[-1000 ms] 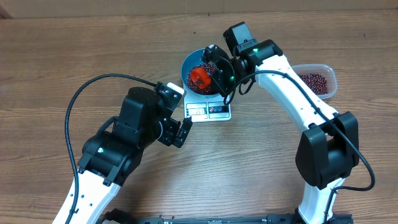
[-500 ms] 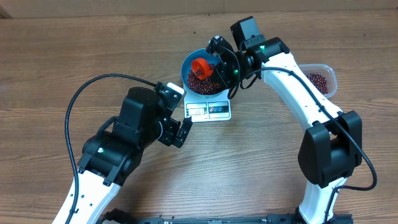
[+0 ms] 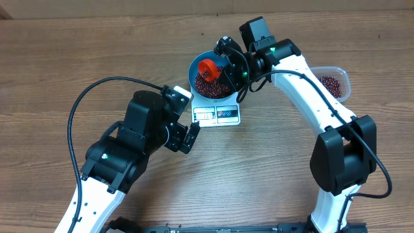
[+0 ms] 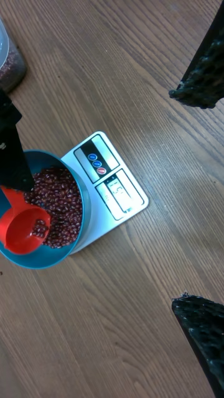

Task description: Scoop item into bowl and weigh 150g on scale

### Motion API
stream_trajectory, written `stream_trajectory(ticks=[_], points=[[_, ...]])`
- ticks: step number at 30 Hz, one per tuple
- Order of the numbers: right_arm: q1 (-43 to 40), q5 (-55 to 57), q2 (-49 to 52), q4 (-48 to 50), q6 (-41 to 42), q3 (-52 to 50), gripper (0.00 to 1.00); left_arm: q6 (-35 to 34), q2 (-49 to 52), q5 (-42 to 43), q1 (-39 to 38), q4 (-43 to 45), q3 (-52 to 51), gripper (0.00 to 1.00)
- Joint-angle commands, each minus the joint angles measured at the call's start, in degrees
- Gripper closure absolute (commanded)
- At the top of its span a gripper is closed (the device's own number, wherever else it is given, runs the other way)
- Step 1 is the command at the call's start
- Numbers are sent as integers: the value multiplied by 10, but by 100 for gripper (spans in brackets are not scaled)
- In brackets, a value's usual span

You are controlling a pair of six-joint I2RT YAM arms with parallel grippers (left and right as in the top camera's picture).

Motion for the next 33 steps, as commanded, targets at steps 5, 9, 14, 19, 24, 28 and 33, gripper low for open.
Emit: stream_trajectory(ticks=[5,9,14,19,24,28,33], points=[[-16,65,2,4,2,10,97,9,-7,6,2,2,5,0],[-16,72,2,4,2,10,97,9,-7,6,2,2,5,0],[-16,73,7,3,0,7,96,9,-7,6,2,2,5,1],[-16,73,12,7,0,-3,97,9,-7,6,2,2,5,0],[-16,88,20,-5,0,-6,97,9,-7,6,2,2,5,0],[-16,88,20,-9,0,-6,96,9,-7,6,2,2,5,0],[-15,87,21,-18,0,-9,96,9,-7,6,2,2,5,0]])
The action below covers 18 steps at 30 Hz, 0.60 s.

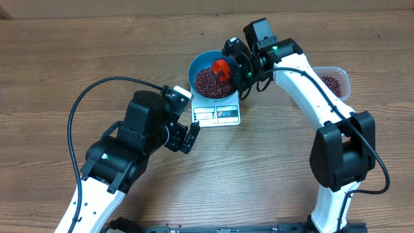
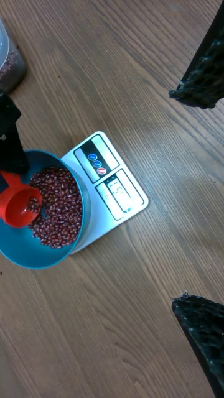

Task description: Scoop item into bowl and weigh 150g on scale

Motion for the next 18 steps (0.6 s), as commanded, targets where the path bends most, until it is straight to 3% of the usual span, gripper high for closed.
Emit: stream_trajectory(ticks=[1,18], points=[[0,3,6,-3,0,-7,96,9,-7,6,2,2,5,0],[33,-19,6,-30,-2,-7,97,9,-7,6,2,2,5,1]])
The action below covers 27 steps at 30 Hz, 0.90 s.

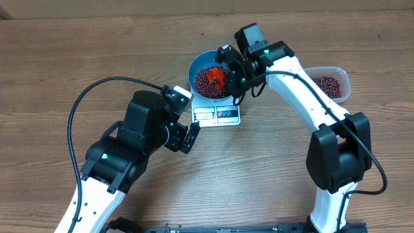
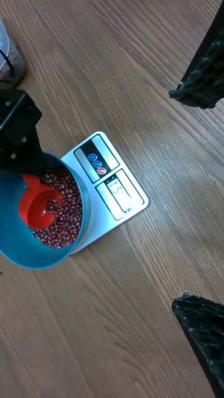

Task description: Scoop item into bowl and weigh 150g on scale

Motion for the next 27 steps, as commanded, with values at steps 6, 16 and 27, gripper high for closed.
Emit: stream_trajectory(ticks=[6,16,27], points=[[-1,-90,6,7,0,-5,96,9,-7,6,2,2,5,0],[-56,-207,6,25,17,-5,96,9,-7,6,2,2,5,0],[-89,-257,6,25,16,-5,96,9,-7,6,2,2,5,0]])
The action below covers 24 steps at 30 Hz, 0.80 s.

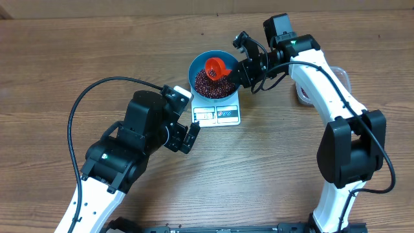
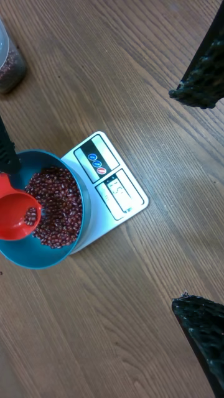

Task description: Scoop item into bowl and weigh 150g on scale

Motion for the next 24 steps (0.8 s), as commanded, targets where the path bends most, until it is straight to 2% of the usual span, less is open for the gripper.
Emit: stream_trajectory(ticks=[1,12,18,24], points=[[0,-17,6,3,-2,-5,96,9,-7,6,2,2,5,0],[0,8,6,4,-4,-5,96,9,-7,6,2,2,5,0],[14,210,6,1,0,-5,96,9,-7,6,2,2,5,1],[45,245,6,-3,0,-5,96,9,-7,6,2,2,5,0]])
